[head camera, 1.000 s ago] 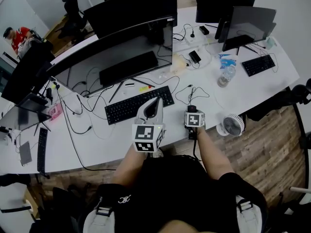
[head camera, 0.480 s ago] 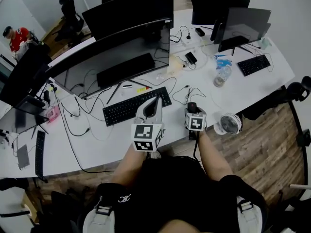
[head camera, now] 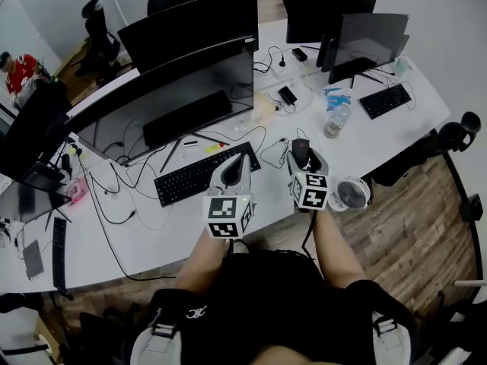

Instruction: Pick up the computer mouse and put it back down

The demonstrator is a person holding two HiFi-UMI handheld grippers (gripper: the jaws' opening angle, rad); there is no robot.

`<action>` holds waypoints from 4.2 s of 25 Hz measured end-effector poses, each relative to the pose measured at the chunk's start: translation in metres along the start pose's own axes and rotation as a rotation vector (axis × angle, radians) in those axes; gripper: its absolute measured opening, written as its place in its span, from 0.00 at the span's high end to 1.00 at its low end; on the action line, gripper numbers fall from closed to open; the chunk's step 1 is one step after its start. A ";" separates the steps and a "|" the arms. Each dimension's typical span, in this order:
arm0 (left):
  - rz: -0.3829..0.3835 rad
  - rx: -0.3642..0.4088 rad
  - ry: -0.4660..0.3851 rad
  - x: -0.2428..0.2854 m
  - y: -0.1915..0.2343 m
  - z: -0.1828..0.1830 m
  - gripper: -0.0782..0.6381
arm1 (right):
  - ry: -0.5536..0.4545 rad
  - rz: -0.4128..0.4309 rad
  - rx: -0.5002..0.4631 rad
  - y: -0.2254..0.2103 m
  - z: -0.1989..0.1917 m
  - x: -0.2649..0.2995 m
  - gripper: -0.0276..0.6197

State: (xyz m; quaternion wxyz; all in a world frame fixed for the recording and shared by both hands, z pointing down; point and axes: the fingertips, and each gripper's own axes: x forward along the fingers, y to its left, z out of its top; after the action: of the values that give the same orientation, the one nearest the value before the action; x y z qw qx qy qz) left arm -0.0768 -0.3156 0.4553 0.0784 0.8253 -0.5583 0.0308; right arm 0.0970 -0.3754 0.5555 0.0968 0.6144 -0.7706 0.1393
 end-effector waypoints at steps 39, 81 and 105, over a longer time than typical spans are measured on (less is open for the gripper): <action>0.007 0.015 -0.041 0.008 -0.004 0.015 0.82 | -0.256 -0.014 -0.064 0.009 0.096 -0.046 0.53; 0.104 -0.006 -0.011 -0.017 0.025 0.001 0.82 | 0.135 -0.032 0.011 -0.023 -0.115 0.027 0.53; -0.002 0.020 -0.038 0.007 -0.016 0.012 0.82 | -0.469 0.020 -0.080 0.008 0.132 -0.100 0.95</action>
State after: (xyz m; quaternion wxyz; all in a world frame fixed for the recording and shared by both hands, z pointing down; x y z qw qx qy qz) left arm -0.0604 -0.3178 0.4433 0.0597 0.8271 -0.5585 0.0209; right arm 0.1146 -0.3263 0.3979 -0.0617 0.6180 -0.7829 -0.0369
